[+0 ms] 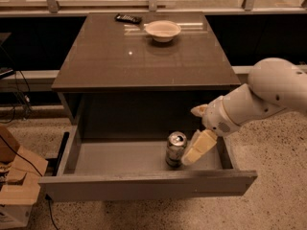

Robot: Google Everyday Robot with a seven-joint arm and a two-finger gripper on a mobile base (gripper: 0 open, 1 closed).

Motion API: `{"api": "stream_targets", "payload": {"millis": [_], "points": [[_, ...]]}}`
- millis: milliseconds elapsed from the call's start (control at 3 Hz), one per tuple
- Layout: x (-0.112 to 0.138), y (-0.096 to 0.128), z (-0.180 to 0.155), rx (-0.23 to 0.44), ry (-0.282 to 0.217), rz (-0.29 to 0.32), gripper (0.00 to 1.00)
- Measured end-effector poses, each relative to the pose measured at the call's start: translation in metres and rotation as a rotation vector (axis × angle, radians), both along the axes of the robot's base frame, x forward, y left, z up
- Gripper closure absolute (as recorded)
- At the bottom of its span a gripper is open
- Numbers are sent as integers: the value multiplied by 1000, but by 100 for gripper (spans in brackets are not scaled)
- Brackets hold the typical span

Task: Pick 7up can from top drawer and place on counter

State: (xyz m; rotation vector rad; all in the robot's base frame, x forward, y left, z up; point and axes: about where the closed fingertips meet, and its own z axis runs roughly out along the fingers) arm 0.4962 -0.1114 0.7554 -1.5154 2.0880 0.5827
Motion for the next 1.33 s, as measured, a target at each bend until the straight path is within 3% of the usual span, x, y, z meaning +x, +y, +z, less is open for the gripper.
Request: {"api": "stream_targets", "payload": {"millis": [667, 1000, 1333], "points": [[17, 7, -59, 83, 82, -48, 0], [24, 12, -85, 98, 134, -64, 0], [28, 16, -96, 110, 154, -72, 0]]}}
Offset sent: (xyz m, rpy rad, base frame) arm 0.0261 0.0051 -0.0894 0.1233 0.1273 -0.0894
